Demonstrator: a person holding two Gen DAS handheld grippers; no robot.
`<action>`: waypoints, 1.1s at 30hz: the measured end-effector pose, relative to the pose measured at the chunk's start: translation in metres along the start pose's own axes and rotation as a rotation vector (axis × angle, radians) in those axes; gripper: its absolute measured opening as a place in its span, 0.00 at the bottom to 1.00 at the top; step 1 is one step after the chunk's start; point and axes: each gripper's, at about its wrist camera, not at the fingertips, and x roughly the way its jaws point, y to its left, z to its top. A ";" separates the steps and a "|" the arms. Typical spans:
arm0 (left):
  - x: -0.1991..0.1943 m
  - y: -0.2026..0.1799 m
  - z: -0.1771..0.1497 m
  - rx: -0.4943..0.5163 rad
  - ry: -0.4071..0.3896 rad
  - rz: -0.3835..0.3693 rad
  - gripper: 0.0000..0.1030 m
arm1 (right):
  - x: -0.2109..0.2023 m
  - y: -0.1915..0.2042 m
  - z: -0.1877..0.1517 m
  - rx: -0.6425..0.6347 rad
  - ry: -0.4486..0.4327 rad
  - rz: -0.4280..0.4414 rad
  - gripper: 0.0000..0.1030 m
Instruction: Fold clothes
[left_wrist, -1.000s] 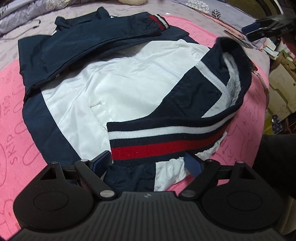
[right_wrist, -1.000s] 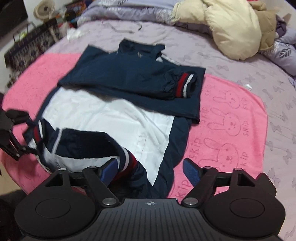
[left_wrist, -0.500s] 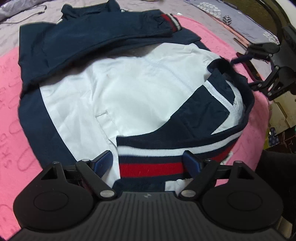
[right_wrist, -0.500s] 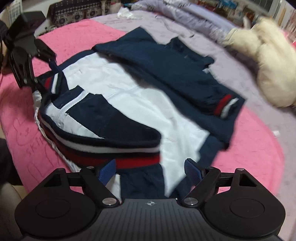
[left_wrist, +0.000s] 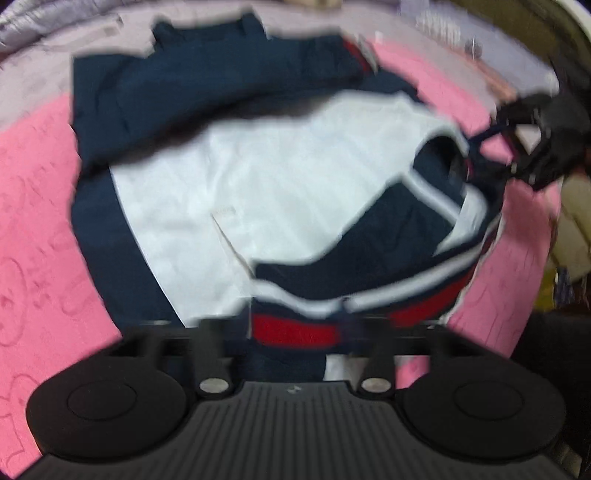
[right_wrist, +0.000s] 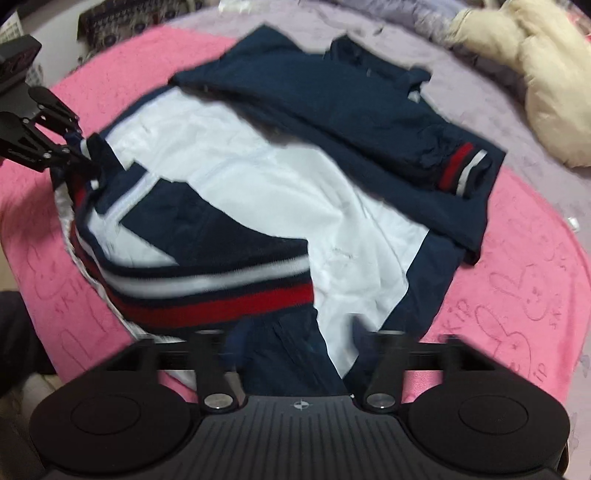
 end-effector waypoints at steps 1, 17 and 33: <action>0.004 -0.004 0.000 0.025 0.007 0.003 0.85 | 0.007 -0.002 0.003 -0.001 0.022 0.024 0.66; -0.102 0.038 0.086 -0.027 -0.386 0.163 0.12 | -0.077 -0.024 0.028 0.120 -0.213 -0.088 0.13; 0.057 0.145 0.260 -0.232 -0.171 0.647 0.38 | 0.103 -0.115 0.192 0.350 -0.257 -0.446 0.26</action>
